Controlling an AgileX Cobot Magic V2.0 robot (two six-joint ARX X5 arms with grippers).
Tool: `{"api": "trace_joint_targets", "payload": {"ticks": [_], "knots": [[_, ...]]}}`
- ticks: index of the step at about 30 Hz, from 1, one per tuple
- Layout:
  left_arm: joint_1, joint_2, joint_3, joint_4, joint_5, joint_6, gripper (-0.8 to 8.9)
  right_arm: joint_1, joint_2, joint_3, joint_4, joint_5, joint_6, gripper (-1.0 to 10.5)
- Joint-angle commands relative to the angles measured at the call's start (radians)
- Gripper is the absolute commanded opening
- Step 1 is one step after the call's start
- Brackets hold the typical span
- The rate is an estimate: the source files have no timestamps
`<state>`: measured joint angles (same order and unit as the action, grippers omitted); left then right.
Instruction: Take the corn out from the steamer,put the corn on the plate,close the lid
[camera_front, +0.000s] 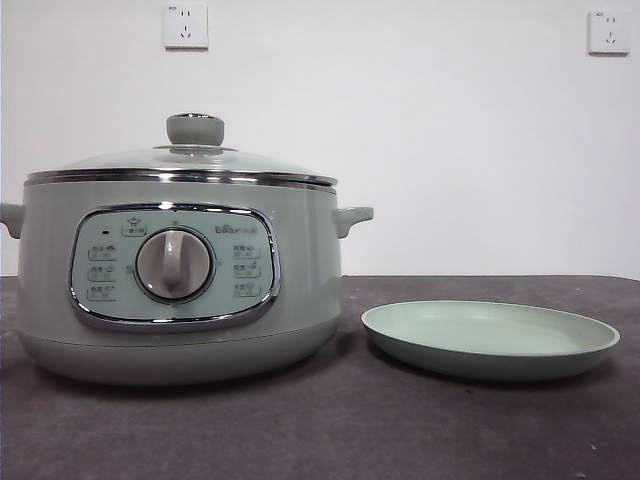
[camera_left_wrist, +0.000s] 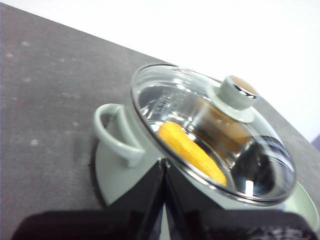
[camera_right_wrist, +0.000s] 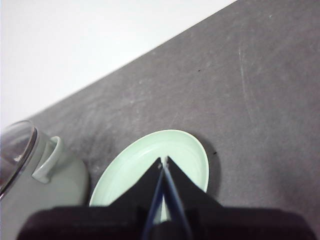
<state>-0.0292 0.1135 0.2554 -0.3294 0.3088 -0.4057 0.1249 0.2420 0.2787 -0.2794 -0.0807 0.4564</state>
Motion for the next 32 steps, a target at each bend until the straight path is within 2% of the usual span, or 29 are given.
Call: {"api": "trace_joint_targets", "payload": {"ticks": [1, 5, 10, 13, 16, 21, 23, 25, 27, 29, 32], "knots": [[0.003, 0.074, 0.071, -0.019, 0.037, 0.098, -0.07, 0.001, 0.087, 0.096, -0.024, -0.031, -0.121, -0.1], [0.002, 0.206, 0.188, -0.058, 0.088, 0.192, -0.08, 0.001, 0.230, 0.238, -0.075, -0.104, -0.201, -0.1], [0.002, 0.387, 0.341, -0.105, 0.163, 0.309, -0.07, 0.001, 0.429, 0.429, -0.190, -0.272, -0.296, 0.0], [0.002, 0.474, 0.420, -0.134, 0.198, 0.329, -0.07, 0.001, 0.536, 0.532, -0.283, -0.374, -0.359, 0.0], [0.002, 0.562, 0.494, -0.184, 0.244, 0.330, -0.04, 0.002, 0.624, 0.616, -0.373, -0.441, -0.427, 0.0], [0.002, 0.693, 0.587, -0.247, 0.336, 0.358, 0.02, 0.002, 0.723, 0.691, -0.461, -0.492, -0.508, 0.0], [0.002, 0.732, 0.612, -0.253, 0.350, 0.357, 0.67, 0.002, 0.741, 0.695, -0.462, -0.494, -0.517, 0.3], [0.001, 0.768, 0.636, -0.257, 0.346, 0.357, 2.87, 0.002, 0.754, 0.695, -0.458, -0.492, -0.518, 1.6], [-0.001, 0.796, 0.656, -0.256, 0.346, 0.353, 4.24, 0.002, 0.764, 0.695, -0.453, -0.486, -0.513, 3.3], [-0.011, 0.823, 0.679, -0.254, 0.337, 0.352, 4.27, 0.002, 0.772, 0.695, -0.446, -0.485, -0.504, 4.5], [-0.046, 0.869, 0.729, -0.251, 0.262, 0.354, 4.27, 0.002, 0.779, 0.695, -0.431, -0.485, -0.491, 4.7]]}}
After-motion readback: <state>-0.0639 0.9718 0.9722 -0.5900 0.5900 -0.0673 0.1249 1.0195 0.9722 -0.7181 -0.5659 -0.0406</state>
